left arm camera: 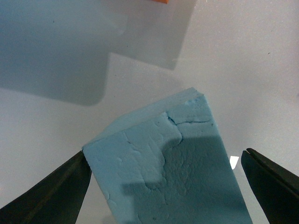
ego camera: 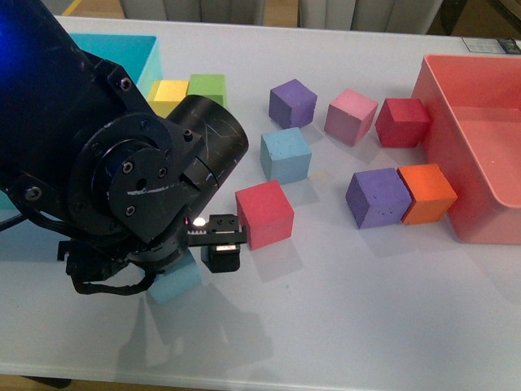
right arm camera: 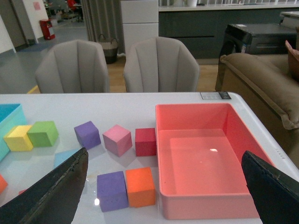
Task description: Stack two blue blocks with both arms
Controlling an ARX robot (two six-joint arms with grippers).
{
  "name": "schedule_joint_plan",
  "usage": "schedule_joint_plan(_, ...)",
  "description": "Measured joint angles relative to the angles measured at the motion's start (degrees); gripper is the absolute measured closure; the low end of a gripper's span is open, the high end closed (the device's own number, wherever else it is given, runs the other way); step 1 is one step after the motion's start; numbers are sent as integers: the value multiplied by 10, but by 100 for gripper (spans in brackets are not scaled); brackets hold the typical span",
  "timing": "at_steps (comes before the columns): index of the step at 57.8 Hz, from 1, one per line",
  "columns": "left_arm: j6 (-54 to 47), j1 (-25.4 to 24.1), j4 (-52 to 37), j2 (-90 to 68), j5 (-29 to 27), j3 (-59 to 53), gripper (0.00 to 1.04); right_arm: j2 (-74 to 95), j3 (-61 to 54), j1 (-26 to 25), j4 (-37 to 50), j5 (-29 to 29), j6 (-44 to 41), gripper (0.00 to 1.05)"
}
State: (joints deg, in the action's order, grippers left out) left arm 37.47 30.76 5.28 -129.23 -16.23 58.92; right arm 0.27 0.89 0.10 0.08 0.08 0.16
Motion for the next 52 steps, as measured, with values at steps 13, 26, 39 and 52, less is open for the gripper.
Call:
schedule_joint_plan(13,3,4,0,-9,1,1,18,0,0,0,0,0,0,9)
schedule_joint_plan(26,3,12,12,-2,-5,-1,45,0,0,0,0,0,0,9)
schedule_joint_plan(39,-15,27,23,59,-16,-14,52,0,0,0,0,0,0,9)
schedule_joint_plan(52,-53,42,54,103,-27,23,54,0,0,0,0,0,0,9)
